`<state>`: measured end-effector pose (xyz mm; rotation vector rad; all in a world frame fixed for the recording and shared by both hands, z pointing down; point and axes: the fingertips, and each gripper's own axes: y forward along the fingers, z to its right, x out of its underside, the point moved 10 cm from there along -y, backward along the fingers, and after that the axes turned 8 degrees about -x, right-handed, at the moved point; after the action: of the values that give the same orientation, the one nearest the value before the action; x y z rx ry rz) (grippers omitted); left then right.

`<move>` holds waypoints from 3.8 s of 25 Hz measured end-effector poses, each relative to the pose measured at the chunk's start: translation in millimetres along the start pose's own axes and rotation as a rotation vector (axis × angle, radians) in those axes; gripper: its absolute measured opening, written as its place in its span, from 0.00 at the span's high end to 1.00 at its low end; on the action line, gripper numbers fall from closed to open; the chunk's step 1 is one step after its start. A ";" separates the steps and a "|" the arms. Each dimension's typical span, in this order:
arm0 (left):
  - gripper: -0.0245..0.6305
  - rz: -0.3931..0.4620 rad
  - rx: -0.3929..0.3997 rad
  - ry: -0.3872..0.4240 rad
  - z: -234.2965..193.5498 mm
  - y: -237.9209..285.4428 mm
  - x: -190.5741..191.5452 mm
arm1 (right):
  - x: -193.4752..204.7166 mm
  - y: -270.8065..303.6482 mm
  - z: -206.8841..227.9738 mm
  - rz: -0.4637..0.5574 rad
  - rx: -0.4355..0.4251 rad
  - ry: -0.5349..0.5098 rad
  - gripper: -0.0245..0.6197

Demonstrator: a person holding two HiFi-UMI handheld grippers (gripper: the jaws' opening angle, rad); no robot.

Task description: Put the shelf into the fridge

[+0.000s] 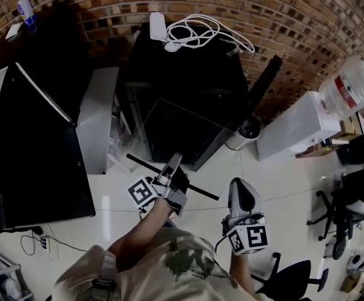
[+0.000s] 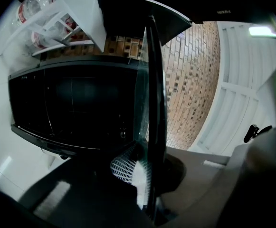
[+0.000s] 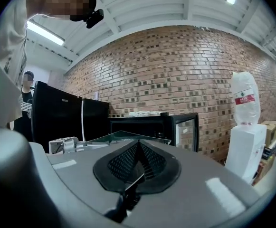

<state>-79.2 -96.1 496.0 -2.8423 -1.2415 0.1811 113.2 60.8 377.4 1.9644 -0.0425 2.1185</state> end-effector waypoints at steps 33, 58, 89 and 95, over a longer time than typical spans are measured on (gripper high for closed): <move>0.94 0.304 -0.044 -0.020 -50.1 60.5 -27.7 | -1.9 104.9 83.1 -0.106 -0.282 -0.059 0.96; 0.94 0.375 -0.048 0.002 -89.2 107.8 -46.8 | -0.8 146.2 96.8 -0.132 -0.398 -0.099 0.96; 0.94 0.391 -0.082 0.085 -94.0 174.0 -90.5 | 6.8 193.0 70.1 -0.129 -0.532 -0.129 0.96; 0.94 0.393 -0.079 0.090 -92.2 188.6 -98.0 | 6.4 201.5 70.4 -0.131 -0.544 -0.129 0.96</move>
<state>3.3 -294.8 581.8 -3.0933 -0.6785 0.0123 140.8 -146.7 419.9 1.7128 -0.4502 1.6665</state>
